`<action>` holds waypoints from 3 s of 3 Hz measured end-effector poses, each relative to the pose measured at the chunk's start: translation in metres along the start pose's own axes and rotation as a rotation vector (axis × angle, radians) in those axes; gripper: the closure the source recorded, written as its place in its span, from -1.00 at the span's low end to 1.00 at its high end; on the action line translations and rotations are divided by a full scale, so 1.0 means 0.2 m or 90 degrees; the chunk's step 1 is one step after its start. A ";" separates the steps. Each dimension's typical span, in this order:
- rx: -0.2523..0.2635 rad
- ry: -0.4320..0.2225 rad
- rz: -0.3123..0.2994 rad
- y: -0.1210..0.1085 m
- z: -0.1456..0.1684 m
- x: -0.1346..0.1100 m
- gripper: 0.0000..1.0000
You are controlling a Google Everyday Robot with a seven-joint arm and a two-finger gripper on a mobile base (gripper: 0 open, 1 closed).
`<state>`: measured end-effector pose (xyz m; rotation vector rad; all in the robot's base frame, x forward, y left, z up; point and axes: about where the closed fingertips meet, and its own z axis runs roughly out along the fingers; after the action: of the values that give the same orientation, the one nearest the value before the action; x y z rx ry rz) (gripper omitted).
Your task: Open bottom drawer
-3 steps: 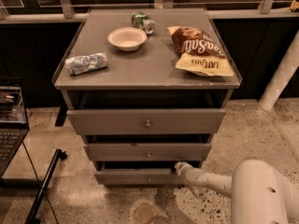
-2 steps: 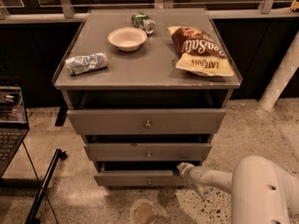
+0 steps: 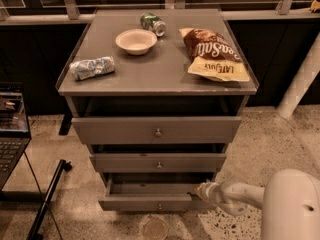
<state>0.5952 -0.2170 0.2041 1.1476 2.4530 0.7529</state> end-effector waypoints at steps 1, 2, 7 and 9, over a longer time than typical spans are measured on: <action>-0.042 0.073 0.037 0.01 -0.06 0.08 1.00; -0.042 0.073 0.037 0.01 -0.06 0.08 1.00; 0.036 0.119 0.094 -0.19 0.13 0.07 1.00; 0.034 0.166 0.111 -0.30 0.02 0.15 1.00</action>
Offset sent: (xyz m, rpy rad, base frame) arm -0.0096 0.0033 0.0082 0.1039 0.0181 0.0082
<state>0.5426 -0.2236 0.1629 1.3744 2.6203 0.9470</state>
